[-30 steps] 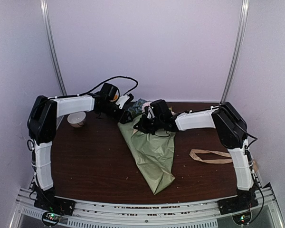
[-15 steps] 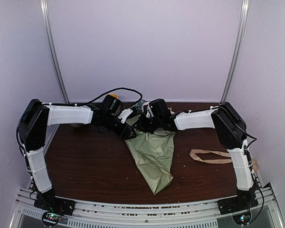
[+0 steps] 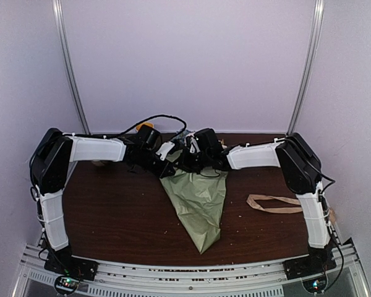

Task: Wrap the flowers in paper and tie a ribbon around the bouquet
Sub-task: Fold the two-thirds-folded wrapping paper at the center of the board.

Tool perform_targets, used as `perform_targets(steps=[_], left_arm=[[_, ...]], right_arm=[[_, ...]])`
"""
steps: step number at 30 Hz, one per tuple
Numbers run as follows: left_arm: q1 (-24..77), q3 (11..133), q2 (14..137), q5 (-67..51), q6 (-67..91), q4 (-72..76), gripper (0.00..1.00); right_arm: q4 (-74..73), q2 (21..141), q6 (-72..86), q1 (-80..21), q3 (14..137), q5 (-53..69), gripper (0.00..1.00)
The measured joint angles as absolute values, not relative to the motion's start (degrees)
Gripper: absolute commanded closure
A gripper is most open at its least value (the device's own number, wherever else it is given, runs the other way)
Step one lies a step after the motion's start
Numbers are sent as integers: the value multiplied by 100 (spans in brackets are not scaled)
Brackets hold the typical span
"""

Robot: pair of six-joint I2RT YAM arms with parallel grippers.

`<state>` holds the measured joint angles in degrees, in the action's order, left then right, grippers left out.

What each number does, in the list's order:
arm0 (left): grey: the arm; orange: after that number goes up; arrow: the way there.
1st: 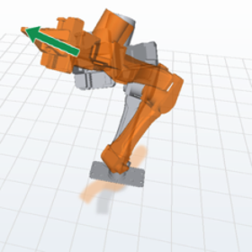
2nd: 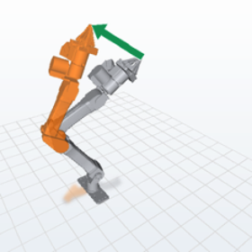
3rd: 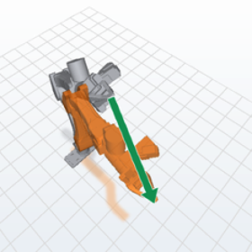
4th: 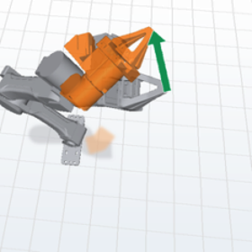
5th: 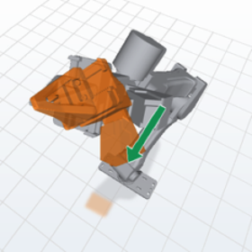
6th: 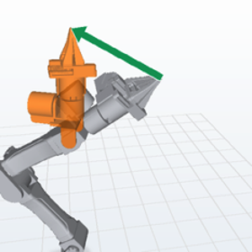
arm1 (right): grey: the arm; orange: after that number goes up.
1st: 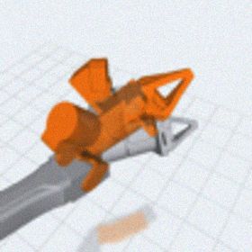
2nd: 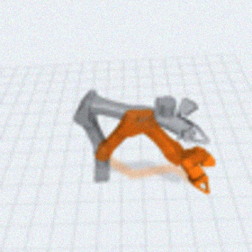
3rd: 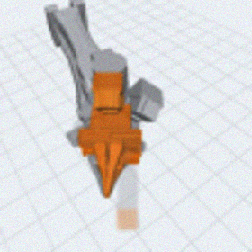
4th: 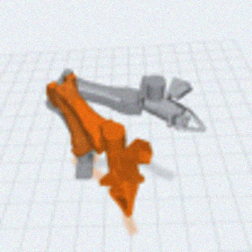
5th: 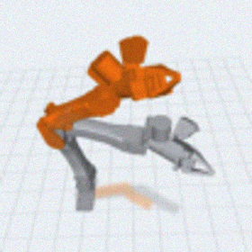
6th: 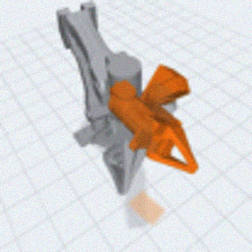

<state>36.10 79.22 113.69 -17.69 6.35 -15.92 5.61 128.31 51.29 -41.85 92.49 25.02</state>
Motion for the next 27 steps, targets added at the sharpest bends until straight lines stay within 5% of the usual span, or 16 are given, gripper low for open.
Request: perform_targets(steps=[10, 16, 27], left_arm=[[3594, 7826, 11504, -1859, 679, -1321, 100], [3568, 7653, 11638, -1894, 727, -1133, 100], [3557, 7564, 11703, -2003, 790, -899, 100]], right_arm=[[169, 12005, 4327, -4254, 8886, 2392, 72], [-475, 10031, 3122, -4512, 7671, 1778, 60], [-996, 6851, 1769, -7089, 4086, -137, 44]])
